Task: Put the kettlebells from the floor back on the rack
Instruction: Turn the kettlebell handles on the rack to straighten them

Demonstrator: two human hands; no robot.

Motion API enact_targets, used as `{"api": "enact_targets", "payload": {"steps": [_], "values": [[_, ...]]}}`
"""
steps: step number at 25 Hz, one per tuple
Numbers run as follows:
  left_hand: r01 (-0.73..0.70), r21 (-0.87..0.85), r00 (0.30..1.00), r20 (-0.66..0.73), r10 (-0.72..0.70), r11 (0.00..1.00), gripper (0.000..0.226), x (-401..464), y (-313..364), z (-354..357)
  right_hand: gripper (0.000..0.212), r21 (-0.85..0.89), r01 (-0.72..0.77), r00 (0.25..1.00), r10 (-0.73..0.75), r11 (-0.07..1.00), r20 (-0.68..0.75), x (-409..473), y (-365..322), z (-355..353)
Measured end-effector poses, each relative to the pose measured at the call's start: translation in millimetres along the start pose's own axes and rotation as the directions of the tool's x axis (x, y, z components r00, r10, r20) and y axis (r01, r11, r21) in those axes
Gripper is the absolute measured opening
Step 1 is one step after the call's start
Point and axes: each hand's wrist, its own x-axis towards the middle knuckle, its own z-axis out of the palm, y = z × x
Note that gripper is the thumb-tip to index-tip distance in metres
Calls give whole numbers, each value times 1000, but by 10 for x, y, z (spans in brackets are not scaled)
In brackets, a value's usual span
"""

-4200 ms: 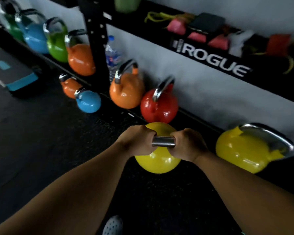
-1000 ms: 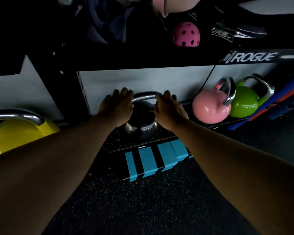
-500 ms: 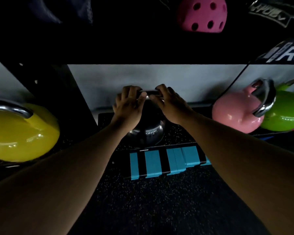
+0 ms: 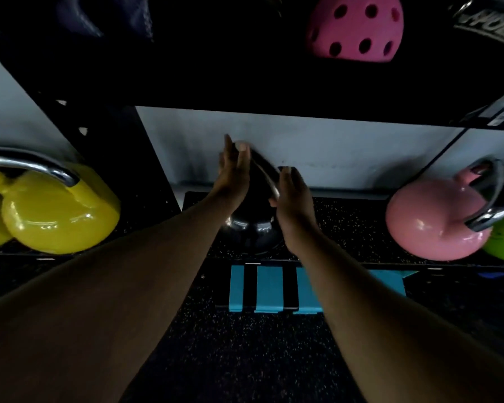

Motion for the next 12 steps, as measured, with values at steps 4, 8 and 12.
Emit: {"api": "enact_targets", "payload": {"steps": [4,8,12], "values": [[-23,14,997,72,22,1000,58,62,-75,-25,34,169,-3,999,-4,986,45,-198,87,118],[-13,-70,999,45,17,997,57,37,-85,16,40,280,-10,1000,5,960,18,-164,65,164],[-1,-98,996,86,9,995,54,167,-73,-26,43,334,-45,997,22,941,71,-202,25,307]]}}
